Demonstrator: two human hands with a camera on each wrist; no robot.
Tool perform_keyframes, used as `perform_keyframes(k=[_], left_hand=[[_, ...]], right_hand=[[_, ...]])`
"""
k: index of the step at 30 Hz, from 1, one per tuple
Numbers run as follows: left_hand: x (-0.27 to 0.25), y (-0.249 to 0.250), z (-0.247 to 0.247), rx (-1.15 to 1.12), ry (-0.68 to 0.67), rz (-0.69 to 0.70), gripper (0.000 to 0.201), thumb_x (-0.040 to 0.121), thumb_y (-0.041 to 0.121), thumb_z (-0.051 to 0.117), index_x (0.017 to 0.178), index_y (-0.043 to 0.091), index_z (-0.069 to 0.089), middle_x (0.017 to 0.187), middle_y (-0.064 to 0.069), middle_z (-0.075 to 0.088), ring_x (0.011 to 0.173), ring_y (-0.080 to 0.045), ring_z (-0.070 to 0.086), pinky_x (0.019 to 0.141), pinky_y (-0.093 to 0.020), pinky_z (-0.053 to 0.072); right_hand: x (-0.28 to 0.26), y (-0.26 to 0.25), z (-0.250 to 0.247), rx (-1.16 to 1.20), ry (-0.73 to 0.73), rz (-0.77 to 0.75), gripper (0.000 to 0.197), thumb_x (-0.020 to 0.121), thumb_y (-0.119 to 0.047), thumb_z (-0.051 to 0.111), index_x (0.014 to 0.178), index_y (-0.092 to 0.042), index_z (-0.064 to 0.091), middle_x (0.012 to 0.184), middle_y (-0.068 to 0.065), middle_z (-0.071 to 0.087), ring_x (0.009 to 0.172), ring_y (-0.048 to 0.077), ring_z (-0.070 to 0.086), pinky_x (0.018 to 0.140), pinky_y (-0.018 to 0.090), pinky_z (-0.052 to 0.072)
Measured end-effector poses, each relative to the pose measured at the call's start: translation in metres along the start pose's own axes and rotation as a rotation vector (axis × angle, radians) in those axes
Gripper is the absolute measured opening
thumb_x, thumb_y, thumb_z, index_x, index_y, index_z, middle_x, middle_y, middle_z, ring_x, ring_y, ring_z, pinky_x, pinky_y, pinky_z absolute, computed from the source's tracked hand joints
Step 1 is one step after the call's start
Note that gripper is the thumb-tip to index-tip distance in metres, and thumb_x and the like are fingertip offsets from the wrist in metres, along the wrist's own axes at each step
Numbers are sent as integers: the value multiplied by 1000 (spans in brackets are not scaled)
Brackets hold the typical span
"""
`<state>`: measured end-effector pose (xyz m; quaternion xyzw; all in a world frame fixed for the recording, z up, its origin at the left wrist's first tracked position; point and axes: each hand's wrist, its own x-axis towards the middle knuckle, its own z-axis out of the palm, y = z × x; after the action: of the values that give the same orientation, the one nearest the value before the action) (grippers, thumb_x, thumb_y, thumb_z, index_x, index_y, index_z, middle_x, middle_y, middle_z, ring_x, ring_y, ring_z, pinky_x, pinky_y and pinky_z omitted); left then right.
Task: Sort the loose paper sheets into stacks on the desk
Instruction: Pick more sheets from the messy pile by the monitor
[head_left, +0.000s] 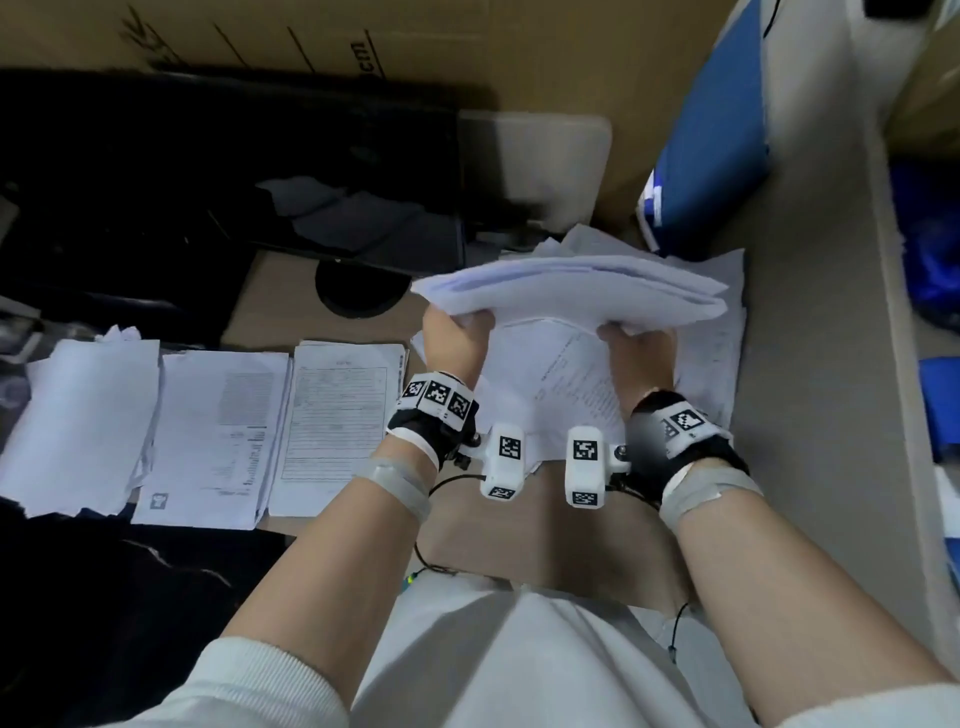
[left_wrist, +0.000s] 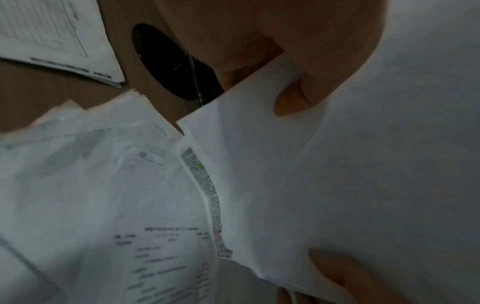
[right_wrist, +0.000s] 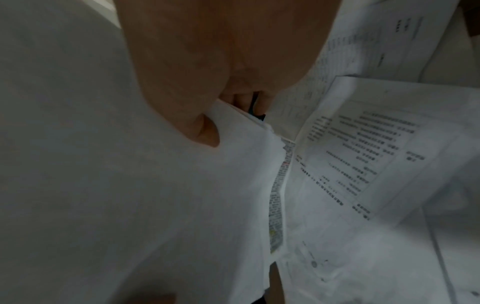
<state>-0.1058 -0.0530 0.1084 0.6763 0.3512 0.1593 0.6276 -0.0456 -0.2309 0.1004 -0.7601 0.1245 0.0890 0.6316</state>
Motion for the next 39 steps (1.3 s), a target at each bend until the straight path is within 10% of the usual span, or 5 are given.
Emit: perform_keyframes(k=[8, 21, 29, 35, 39], left_hand=[[7, -10, -4, 136, -145, -83, 35, 69, 0, 69, 102, -3, 57, 90, -10, 64, 75, -16, 59, 71, -26, 51], [39, -36, 11, 92, -236, -294, 34, 88, 18, 73, 119, 5, 65, 108, -7, 71, 91, -20, 69, 77, -30, 57], [37, -105, 25, 188, -342, -882, 51, 78, 20, 77, 121, 0, 59, 114, -21, 67, 94, -38, 69, 82, -54, 58], [63, -135, 43, 154, -225, -925, 94, 42, 40, 83, 124, 3, 59, 104, -20, 69, 89, -36, 69, 86, -54, 57], [72, -116, 51, 234, -215, -856, 56, 76, 24, 79, 125, 1, 60, 112, -17, 67, 97, -34, 64, 78, -41, 54]], right_hand=[[2, 13, -1, -60, -69, 169, 56, 86, -6, 70, 136, -14, 45, 112, 1, 53, 96, 14, 54, 79, 23, 42], [43, 26, 14, -153, 21, -6, 14, 93, -17, 59, 99, -8, 68, 100, 4, 71, 89, 17, 64, 83, 28, 52], [83, 78, 20, -622, -213, 185, 36, 93, -21, 39, 115, -8, 65, 103, 4, 57, 93, 20, 52, 87, 30, 42], [116, 89, 25, -1016, -277, 192, 42, 97, -33, 47, 127, -7, 61, 132, 22, 52, 122, 40, 49, 102, 41, 40], [138, 100, 23, -1034, -307, 293, 55, 81, -46, 61, 123, -11, 63, 137, 16, 48, 130, 37, 42, 108, 49, 37]])
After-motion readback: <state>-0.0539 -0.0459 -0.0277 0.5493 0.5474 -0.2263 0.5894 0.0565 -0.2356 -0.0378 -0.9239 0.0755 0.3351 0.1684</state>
